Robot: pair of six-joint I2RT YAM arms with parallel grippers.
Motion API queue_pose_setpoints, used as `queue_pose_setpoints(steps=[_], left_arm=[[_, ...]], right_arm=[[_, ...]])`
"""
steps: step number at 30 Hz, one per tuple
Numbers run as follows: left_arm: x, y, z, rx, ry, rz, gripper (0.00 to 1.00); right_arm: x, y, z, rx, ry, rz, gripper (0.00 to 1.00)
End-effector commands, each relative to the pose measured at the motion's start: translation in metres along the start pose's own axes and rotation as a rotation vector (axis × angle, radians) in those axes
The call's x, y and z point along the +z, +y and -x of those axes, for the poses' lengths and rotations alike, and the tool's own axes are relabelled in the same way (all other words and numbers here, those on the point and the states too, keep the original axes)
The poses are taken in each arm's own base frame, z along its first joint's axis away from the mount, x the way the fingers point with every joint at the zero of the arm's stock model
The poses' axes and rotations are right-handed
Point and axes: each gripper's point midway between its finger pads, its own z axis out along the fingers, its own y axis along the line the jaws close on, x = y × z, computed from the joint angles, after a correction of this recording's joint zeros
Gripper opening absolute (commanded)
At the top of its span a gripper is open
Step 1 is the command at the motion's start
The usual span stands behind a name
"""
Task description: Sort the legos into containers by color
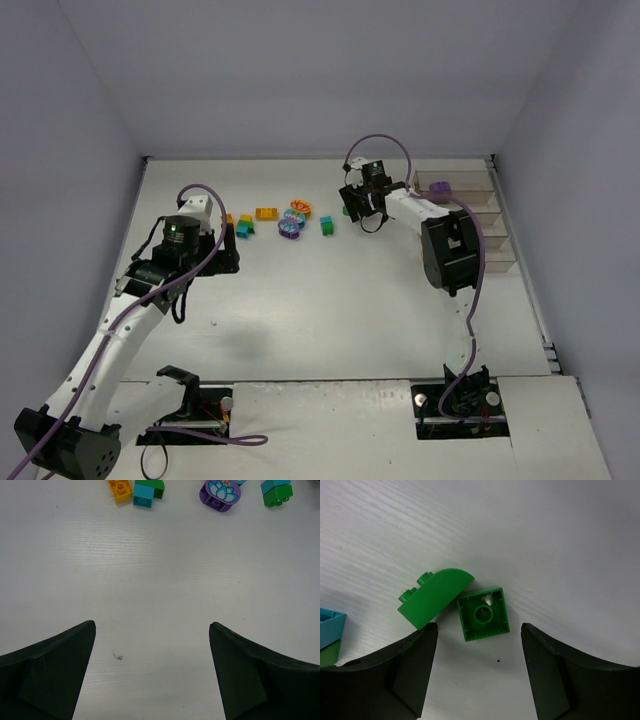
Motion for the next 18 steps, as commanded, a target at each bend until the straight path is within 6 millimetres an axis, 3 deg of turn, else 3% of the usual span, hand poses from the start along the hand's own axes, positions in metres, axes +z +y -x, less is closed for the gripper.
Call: queue_pose_setpoints(steps=[1,5,8,9,11,12,14,15,17,18], left_arm=[[-0.005,0.003,0.003,0.013,-0.017,0.016,0.89],[-0.007,0.005,0.003,0.014,-0.02,0.022,0.89],[-0.007,0.005,0.003,0.017,-0.018,0.022,0.89],[-0.006,0.005,0.003,0.018,-0.019,0.024,0.89],[-0.005,0.004,0.004,0.018,-0.023,0.02,0.89],[-0.004,0.004,0.004,0.018,-0.021,0.019,0.89],[-0.002,0.001,0.006,0.014,-0.026,0.01,0.89],[-0.001,0.0,0.007,0.013,-0.028,0.006,0.89],[0.001,-0.004,0.009,0.006,-0.029,-0.012,0.89],[0.002,-0.005,0.009,0.004,-0.027,-0.02,0.89]], right_arm=[[0.0,-0.01,0.026,-0.035,-0.063,0.004,0.64],[0.006,-0.01,0.024,-0.026,-0.062,0.025,0.6],[0.004,-0.011,0.023,0.009,-0.066,0.044,0.47],[0.003,-0.011,0.021,0.02,-0.067,0.053,0.33],[-0.007,-0.016,0.027,0.046,-0.085,0.05,0.15],[-0.017,-0.019,0.032,0.049,-0.097,0.032,0.0],[-0.032,-0.024,0.042,0.053,-0.124,0.004,0.0],[-0.053,-0.034,0.058,0.061,-0.168,-0.044,0.0],[-0.073,-0.048,0.07,0.076,-0.222,-0.115,0.0],[-0.098,-0.062,0.082,0.096,-0.269,-0.159,0.0]])
